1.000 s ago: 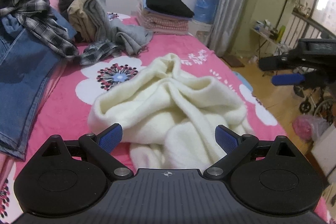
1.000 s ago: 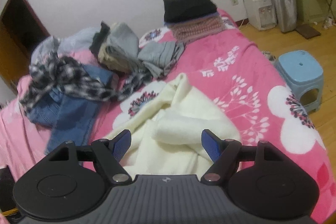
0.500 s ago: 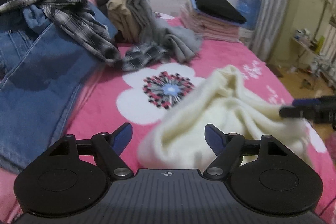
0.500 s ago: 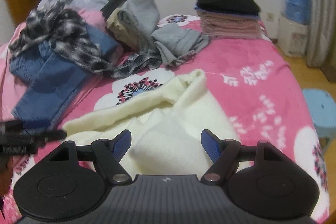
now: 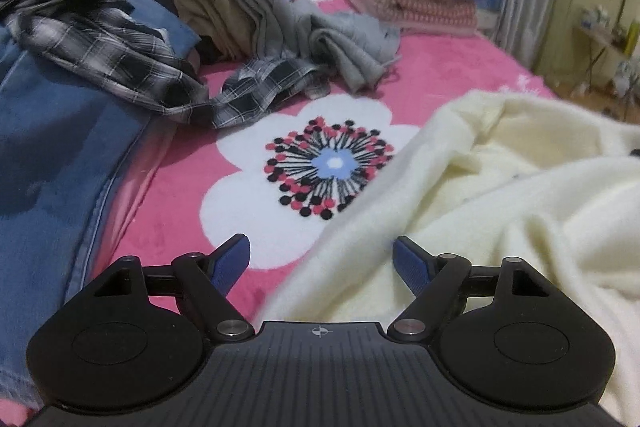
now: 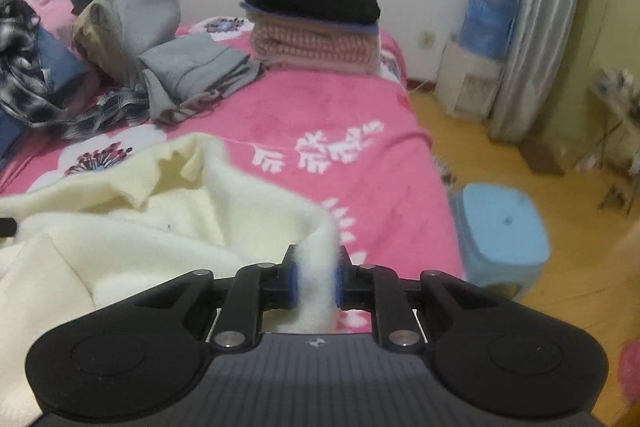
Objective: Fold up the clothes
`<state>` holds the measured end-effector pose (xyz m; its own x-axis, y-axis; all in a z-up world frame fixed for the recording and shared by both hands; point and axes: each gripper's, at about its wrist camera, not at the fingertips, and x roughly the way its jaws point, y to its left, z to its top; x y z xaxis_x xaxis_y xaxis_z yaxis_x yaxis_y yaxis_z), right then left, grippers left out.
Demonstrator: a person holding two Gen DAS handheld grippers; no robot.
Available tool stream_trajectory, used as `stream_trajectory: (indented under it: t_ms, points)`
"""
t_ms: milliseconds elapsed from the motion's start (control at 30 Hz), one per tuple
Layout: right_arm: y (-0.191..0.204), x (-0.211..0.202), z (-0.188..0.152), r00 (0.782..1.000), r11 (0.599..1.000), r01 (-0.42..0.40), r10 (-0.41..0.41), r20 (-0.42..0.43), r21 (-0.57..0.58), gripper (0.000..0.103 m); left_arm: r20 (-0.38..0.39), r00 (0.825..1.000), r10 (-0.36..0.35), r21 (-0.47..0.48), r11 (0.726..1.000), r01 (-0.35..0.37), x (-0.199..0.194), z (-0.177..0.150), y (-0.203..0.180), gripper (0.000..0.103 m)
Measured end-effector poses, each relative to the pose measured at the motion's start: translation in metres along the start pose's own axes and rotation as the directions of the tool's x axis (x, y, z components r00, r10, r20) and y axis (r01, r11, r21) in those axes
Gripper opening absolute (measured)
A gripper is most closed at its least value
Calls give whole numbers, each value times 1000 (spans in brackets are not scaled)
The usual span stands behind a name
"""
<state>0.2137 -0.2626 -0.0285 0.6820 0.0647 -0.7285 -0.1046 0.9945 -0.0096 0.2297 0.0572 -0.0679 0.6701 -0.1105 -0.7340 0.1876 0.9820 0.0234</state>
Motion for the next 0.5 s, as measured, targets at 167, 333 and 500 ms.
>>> stream_trajectory:
  t_ms: [167, 333, 500]
  points:
    - [-26, -19, 15, 988, 990, -83, 66, 143, 115, 42, -26, 1000, 1, -66, 998, -3, 13, 8, 11, 78]
    - [-29, 12, 52, 966, 967, -229, 212, 146, 114, 65, -11, 1000, 27, -116, 993, -28, 17, 21, 21, 77]
    - [-6, 72, 60, 974, 972, -224, 220, 49, 72, 78, -39, 992, 121, -228, 965, -126, 37, 32, 43, 75]
